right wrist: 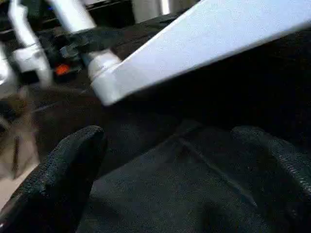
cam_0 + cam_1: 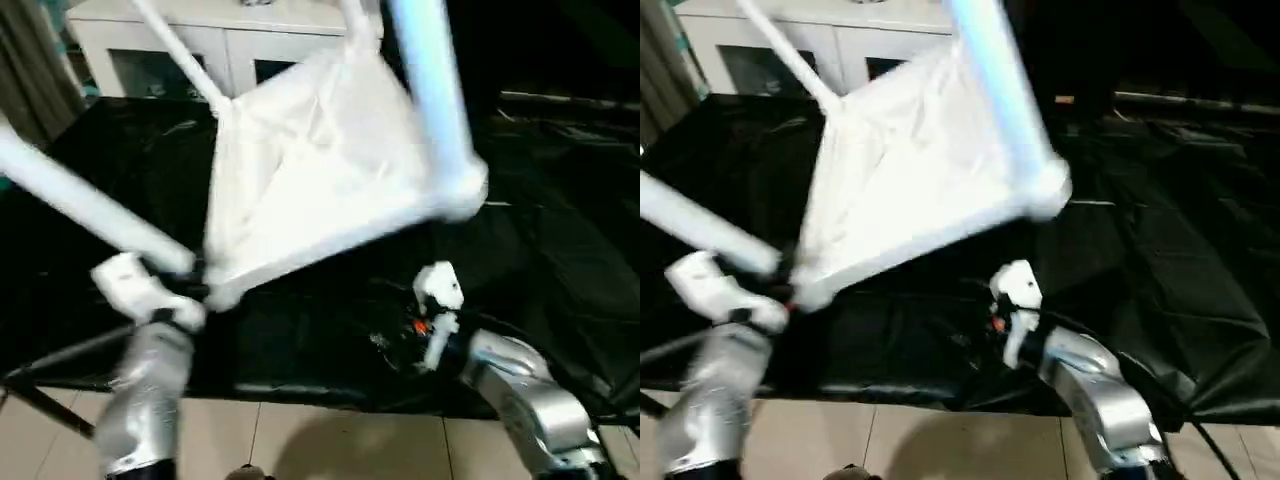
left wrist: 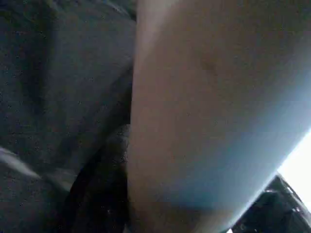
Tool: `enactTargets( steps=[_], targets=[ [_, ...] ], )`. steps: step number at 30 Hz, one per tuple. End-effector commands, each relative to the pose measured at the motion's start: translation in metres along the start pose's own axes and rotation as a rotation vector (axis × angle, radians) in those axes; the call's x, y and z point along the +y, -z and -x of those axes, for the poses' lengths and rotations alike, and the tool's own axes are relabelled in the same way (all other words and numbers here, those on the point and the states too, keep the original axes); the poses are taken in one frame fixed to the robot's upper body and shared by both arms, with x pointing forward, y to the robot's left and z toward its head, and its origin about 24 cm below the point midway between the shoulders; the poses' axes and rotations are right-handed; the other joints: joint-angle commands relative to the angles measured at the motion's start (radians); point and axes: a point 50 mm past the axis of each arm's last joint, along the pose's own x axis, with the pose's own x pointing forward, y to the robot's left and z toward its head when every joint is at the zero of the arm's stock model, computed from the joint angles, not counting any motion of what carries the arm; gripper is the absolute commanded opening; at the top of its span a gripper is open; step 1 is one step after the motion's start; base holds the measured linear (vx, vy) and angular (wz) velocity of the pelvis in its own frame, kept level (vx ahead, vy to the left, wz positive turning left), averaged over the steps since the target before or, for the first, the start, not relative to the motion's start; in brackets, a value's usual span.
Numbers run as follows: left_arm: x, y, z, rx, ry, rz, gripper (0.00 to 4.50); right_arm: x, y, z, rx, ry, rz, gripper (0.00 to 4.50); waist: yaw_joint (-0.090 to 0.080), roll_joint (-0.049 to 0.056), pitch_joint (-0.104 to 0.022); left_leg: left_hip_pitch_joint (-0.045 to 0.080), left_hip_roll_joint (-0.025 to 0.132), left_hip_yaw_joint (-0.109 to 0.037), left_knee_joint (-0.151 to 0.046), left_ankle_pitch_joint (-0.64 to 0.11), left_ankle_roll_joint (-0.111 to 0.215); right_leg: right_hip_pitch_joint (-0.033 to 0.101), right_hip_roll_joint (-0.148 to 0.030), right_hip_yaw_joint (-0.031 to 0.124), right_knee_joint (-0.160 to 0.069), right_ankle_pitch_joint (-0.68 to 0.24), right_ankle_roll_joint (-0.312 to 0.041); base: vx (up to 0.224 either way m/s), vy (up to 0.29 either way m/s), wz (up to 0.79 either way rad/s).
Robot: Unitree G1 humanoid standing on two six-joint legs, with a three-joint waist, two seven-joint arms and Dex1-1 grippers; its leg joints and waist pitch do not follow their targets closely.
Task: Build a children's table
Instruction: Flip table
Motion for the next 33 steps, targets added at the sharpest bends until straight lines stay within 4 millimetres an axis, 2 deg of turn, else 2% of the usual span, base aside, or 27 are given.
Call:
enactTargets(
  steps=[1,6,7,9,10,16,17,18,21,22,24,28,33],
  targets=[
    [-0.005,0.016,-0.001,0.081,0.028,0.051,2.21,-0.010,0.000,0.003,-0.009,0.080,-0.006,4.50,-0.007,-0.012,-0.044,0.012,0.070,-0.029,-0.086,-0.187,0.006,0.014,-0.076,0.056,-0.081,-0.146,-0.155,0.000,0.000,0.00],
    [-0.014,0.020,-0.006,0.095,0.039,0.074,2.20,-0.018,-0.008,-0.011,-0.151,0.193,-0.135,4.50,-0.012,-0.011,-0.047,0.010,0.066,-0.027,-0.083,-0.154,0.014,0.017,-0.079,0.055,-0.076,-0.090,-0.165,0.000,0.000,0.00],
    [-0.018,0.020,-0.009,0.091,0.029,0.100,2.20,-0.020,-0.012,-0.019,-0.208,0.212,-0.197,4.50,-0.013,-0.016,-0.049,0.014,0.067,-0.026,-0.083,-0.149,0.020,0.014,-0.079,0.055,-0.075,-0.090,-0.172,0.000,0.000,0.00],
    [-0.019,0.020,-0.010,0.090,0.027,0.106,2.20,-0.019,-0.013,-0.021,-0.224,0.209,-0.218,4.50,-0.011,-0.012,-0.051,0.012,0.068,-0.026,-0.081,-0.131,0.022,0.015,-0.078,0.054,-0.071,-0.071,-0.170,0.000,0.000,0.00],
    [-0.020,0.021,-0.011,0.089,0.025,0.106,2.20,-0.018,-0.014,-0.024,-0.246,0.195,-0.250,4.50,-0.011,-0.015,-0.050,0.011,0.069,-0.026,-0.081,-0.124,0.024,0.015,-0.077,0.054,-0.070,-0.052,-0.167,0.000,0.000,0.00],
    [-0.027,0.023,-0.016,0.085,0.030,0.107,2.20,-0.015,-0.023,-0.041,-0.354,0.126,-0.413,4.50,-0.010,-0.015,-0.056,0.008,0.066,-0.025,-0.078,-0.099,0.040,0.018,-0.078,0.053,-0.062,0.006,-0.180,0.000,0.000,0.00],
    [-0.027,0.023,-0.016,0.085,0.030,0.107,2.20,-0.015,-0.023,-0.041,-0.354,0.126,-0.413,4.50,-0.008,-0.015,-0.062,0.007,0.066,-0.024,-0.071,-0.066,0.046,0.019,-0.078,0.053,-0.055,0.047,-0.183,0.000,0.000,0.00],
    [-0.029,0.024,-0.017,0.085,0.032,0.104,2.20,-0.017,-0.024,-0.044,-0.368,0.134,-0.430,4.50,-0.008,-0.016,-0.061,0.004,0.065,-0.024,-0.071,-0.049,0.052,0.018,-0.077,0.052,-0.054,0.066,-0.186,0.000,0.000,0.00],
    [-0.032,0.025,-0.018,0.087,0.042,0.098,2.20,-0.027,-0.025,-0.054,-0.360,0.220,-0.438,4.50,-0.009,-0.012,-0.058,0.006,0.066,-0.021,-0.074,-0.071,0.047,0.014,-0.078,0.050,-0.058,0.029,-0.197,0.000,0.000,0.00],
    [-0.033,0.025,-0.018,0.090,0.045,0.097,2.20,-0.028,-0.024,-0.057,-0.356,0.237,-0.443,4.50,-0.011,-0.007,-0.057,0.009,0.067,-0.021,-0.075,-0.084,0.029,0.012,-0.077,0.050,-0.059,0.012,-0.196,0.000,0.000,0.00],
    [-0.035,0.026,-0.019,0.094,0.055,0.092,2.20,-0.031,-0.026,-0.064,-0.364,0.254,-0.467,4.50,-0.009,-0.007,-0.060,0.009,0.067,-0.021,-0.074,-0.082,0.023,0.013,-0.078,0.050,-0.057,0.024,-0.196,0.000,0.000,0.00],
    [-0.036,0.027,-0.019,0.096,0.062,0.089,2.20,-0.035,-0.029,-0.070,-0.380,0.280,-0.503,4.50,-0.007,-0.010,-0.062,0.006,0.066,-0.021,-0.071,-0.053,0.036,0.017,-0.078,0.050,-0.049,0.080,-0.197,0.000,0.000,0.00],
    [-0.038,0.029,-0.019,0.102,0.066,0.082,2.20,-0.047,-0.034,-0.081,-0.417,0.366,-0.593,4.50,-0.006,-0.007,-0.060,0.011,0.068,-0.018,-0.072,-0.086,0.025,0.012,-0.079,0.051,-0.053,0.027,-0.204,0.000,0.000,0.00]
  ],
)
